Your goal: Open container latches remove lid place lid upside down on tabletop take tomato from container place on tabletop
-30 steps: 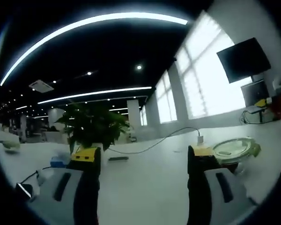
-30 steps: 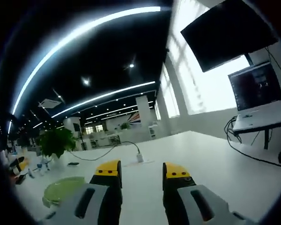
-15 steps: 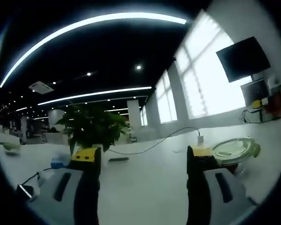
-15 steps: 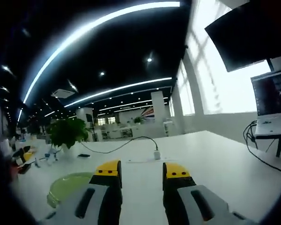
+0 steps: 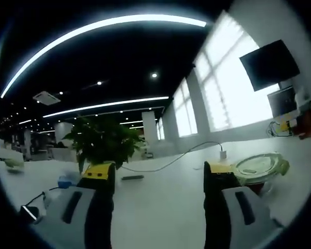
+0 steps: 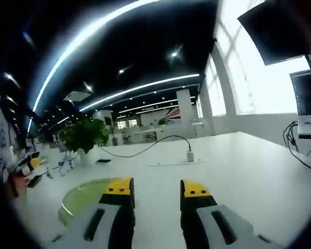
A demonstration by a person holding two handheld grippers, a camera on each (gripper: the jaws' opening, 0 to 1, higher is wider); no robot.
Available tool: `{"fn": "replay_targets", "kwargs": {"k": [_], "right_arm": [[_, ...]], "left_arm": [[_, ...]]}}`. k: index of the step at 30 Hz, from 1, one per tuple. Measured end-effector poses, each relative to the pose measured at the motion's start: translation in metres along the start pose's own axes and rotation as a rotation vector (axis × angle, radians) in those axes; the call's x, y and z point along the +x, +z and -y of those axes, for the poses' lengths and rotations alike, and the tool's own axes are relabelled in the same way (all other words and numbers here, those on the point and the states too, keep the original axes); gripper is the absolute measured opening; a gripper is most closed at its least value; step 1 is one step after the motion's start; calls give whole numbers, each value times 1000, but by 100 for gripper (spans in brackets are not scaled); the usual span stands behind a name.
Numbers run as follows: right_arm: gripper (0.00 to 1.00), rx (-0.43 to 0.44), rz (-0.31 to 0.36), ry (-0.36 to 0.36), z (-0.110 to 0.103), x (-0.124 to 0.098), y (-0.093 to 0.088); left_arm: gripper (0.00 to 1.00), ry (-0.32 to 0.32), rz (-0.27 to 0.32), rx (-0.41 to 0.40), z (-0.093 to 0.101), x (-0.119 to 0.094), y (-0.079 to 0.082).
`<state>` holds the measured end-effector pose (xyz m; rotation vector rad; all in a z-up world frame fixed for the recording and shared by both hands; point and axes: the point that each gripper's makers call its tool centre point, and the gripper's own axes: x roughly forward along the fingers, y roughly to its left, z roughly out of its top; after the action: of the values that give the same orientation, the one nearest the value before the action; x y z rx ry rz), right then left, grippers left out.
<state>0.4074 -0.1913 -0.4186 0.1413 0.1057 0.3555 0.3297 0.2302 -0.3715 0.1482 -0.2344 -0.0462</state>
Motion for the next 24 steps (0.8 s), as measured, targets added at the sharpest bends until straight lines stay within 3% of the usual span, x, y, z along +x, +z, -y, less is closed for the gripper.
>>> {"fn": "replay_targets", "kwargs": {"k": [9, 16, 21, 24], "right_arm": [[29, 133, -47, 33, -20, 7, -30], [29, 301, -61, 28, -29, 11, -47], [29, 540, -57, 47, -34, 17, -57], [29, 627, -72, 39, -39, 17, -65]], "left_arm": [[65, -6, 10, 3, 2, 1, 4], [64, -4, 12, -2, 1, -2, 4], [64, 1, 8, 0, 0, -4, 4], [64, -1, 5, 4, 0, -5, 4]]}}
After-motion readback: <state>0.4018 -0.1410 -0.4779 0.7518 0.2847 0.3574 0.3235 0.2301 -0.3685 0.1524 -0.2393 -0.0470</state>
